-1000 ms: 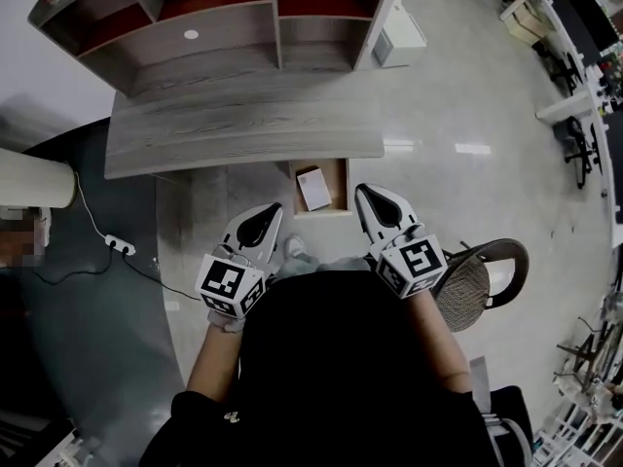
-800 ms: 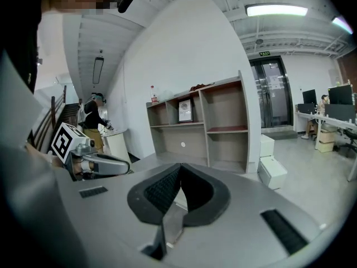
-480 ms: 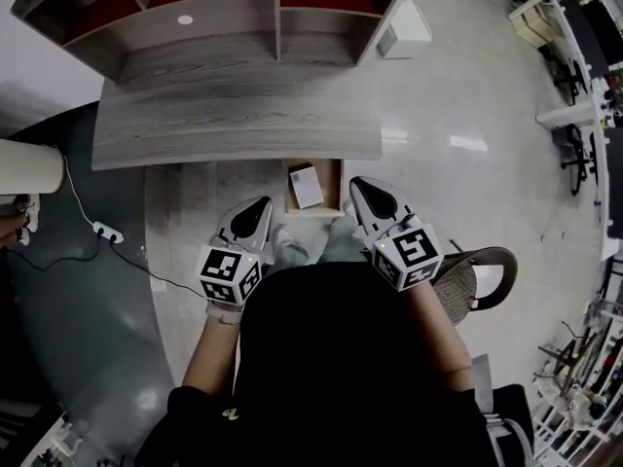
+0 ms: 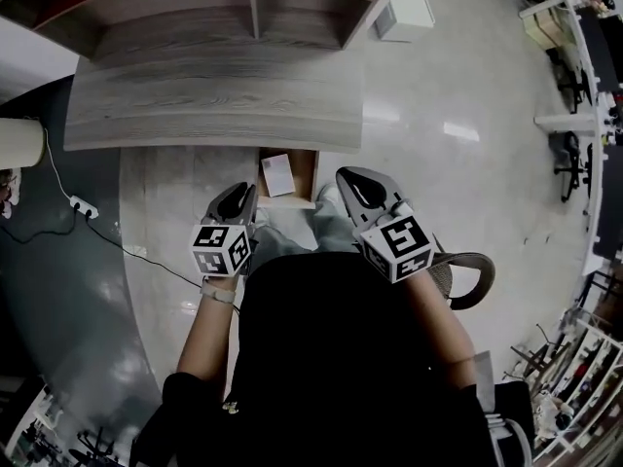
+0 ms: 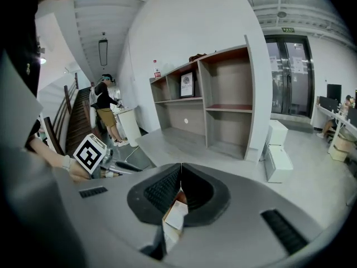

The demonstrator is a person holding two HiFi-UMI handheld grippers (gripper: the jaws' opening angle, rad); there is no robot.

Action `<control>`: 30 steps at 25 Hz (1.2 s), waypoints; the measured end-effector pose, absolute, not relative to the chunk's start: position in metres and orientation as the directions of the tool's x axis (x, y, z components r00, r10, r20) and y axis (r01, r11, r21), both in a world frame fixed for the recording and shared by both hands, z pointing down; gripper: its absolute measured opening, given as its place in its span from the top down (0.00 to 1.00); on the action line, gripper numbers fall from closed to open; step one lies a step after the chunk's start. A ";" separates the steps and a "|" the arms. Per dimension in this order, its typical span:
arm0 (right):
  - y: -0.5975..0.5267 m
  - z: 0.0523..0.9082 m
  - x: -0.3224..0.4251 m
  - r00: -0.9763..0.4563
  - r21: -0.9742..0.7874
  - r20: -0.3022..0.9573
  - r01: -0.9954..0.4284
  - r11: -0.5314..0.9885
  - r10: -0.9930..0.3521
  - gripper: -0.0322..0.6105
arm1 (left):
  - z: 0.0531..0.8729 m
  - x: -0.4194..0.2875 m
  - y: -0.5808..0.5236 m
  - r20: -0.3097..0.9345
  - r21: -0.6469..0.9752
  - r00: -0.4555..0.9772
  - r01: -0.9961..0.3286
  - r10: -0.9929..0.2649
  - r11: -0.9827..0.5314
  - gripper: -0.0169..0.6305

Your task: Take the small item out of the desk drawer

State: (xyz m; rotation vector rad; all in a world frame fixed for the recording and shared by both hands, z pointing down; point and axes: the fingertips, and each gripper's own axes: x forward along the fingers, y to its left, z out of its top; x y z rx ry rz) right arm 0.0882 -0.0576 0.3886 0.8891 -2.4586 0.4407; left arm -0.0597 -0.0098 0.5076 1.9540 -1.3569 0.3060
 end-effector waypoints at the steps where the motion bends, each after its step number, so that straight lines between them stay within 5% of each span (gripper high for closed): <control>1: -0.060 0.389 0.093 -0.675 -0.132 0.546 -0.655 0.744 -0.497 0.95 | 0.518 -0.054 -0.011 0.582 0.425 0.403 -0.891 -0.707 -0.158 0.88; 13: -0.090 0.421 0.132 -0.674 -0.138 0.610 -0.608 0.781 -0.417 0.95 | 0.639 -0.019 -0.020 0.756 0.425 0.319 -0.903 -0.571 0.058 0.56; 30: -0.109 0.465 0.180 -0.609 -0.138 0.699 -0.629 0.765 -0.375 0.95 | 0.751 0.007 -0.028 0.853 0.389 0.255 -0.892 -0.456 0.228 0.37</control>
